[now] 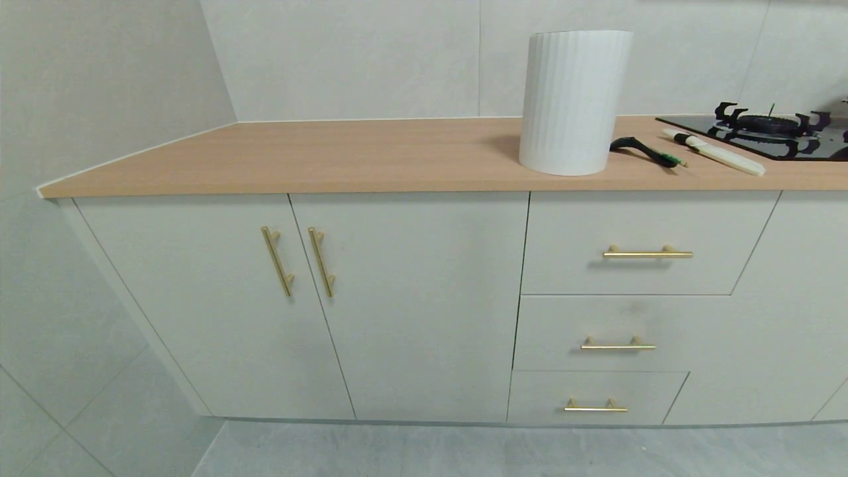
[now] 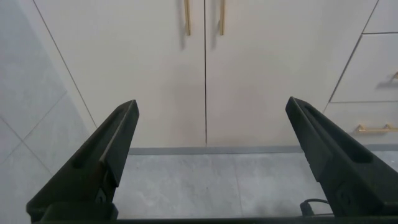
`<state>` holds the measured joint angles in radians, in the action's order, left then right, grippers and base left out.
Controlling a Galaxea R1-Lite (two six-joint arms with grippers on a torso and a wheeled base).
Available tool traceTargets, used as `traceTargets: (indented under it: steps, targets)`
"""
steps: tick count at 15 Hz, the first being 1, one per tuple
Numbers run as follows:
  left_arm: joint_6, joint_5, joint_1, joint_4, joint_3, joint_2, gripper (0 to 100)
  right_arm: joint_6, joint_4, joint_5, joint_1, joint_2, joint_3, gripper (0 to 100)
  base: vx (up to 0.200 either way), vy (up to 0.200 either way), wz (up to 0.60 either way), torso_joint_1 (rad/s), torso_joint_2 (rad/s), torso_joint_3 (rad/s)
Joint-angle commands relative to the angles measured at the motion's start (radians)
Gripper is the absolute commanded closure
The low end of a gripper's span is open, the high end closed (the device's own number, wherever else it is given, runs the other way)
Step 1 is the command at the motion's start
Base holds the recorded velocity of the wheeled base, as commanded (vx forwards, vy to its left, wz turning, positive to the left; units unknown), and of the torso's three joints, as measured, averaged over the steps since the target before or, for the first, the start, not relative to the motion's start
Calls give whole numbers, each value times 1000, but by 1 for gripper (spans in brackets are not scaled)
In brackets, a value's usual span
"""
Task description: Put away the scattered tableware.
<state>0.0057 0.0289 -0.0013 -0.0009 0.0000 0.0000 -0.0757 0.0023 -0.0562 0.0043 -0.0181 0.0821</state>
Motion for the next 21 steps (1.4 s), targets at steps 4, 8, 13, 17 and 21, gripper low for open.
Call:
traceTargets:
  steps: [4, 8, 13, 17, 21]
  targets:
    - [0, 0, 0, 1, 0, 2, 0, -68, 10, -10, 175, -622, 177, 0, 0, 0, 0, 0, 0, 0]
    - [0, 0, 0, -1, 0, 2, 0, -42, -15, -5, 172, -1171, 369, 0, 0, 0, 0, 0, 0, 0]
    - [0, 0, 0, -1, 0, 2, 0, 25, -455, 21, 118, -1760, 473, 0, 0, 0, 0, 0, 0, 0]
    - [0, 0, 0, -1, 0, 2, 0, 59, -654, 90, 80, -2019, 585, 0, 0, 0, 0, 0, 0, 0]
    - [0, 0, 0, 1, 0, 2, 0, 59, -705, 90, 37, -2116, 682, 0, 0, 0, 0, 0, 0, 0]
